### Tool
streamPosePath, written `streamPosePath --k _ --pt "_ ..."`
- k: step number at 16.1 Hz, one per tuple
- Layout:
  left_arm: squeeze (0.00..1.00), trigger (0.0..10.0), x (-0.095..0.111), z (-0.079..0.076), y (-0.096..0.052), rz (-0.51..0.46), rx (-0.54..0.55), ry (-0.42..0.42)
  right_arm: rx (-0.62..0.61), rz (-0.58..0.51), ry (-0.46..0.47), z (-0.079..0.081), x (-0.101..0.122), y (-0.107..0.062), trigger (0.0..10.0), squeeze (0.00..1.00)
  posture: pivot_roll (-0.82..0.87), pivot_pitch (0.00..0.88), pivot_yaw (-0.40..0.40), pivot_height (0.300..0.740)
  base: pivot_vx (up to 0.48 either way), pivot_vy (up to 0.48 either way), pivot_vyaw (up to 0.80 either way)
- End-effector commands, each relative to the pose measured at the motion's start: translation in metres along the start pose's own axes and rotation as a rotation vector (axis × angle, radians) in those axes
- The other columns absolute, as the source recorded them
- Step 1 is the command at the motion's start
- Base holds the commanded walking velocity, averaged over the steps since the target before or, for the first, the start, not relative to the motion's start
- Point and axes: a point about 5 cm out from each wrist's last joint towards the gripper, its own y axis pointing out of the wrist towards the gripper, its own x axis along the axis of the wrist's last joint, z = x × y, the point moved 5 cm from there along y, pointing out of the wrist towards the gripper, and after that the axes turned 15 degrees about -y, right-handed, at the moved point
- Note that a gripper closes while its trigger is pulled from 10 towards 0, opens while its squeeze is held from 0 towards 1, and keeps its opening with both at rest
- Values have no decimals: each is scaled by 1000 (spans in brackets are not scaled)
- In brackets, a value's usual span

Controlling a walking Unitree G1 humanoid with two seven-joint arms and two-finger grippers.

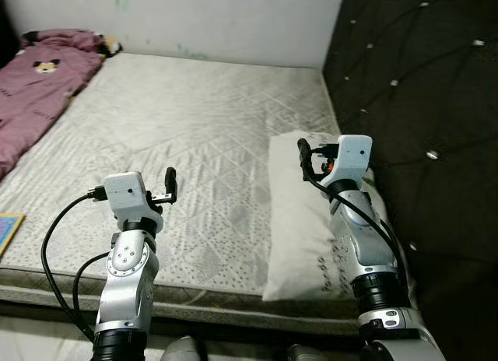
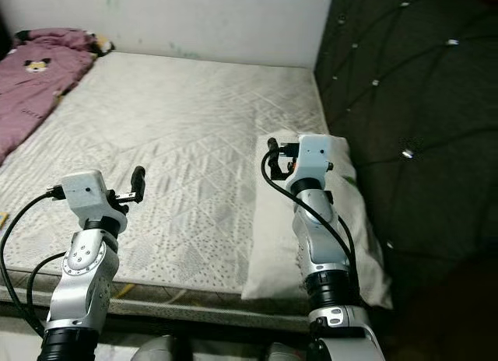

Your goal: Clean up the room

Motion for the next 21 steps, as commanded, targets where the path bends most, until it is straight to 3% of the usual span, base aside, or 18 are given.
streamPosePath --k 1,14,16,21 --pt "0 10000 3 -5 2 -10 -18 -7 10 -29 -2 2 7 1 10000 0 -18 0 -17 740 0 0 0" --pt "0 10000 3 -4 -1 -14 -22 -22 3 -14 20 -1 2 1 10000 0 -22 0 -19 740 0 0 0" --pt "0 10000 0 -2 -4 5 -22 -14 15 -16 -9 -1 1 -1 10000 0 -26 0 -10 740 0 0 0" --pt "0 10000 -1 -6 -2 13 -43 -9 -24 1 -8 -9 -2 1 10000 0 -30 0 -8 740 0 0 0"
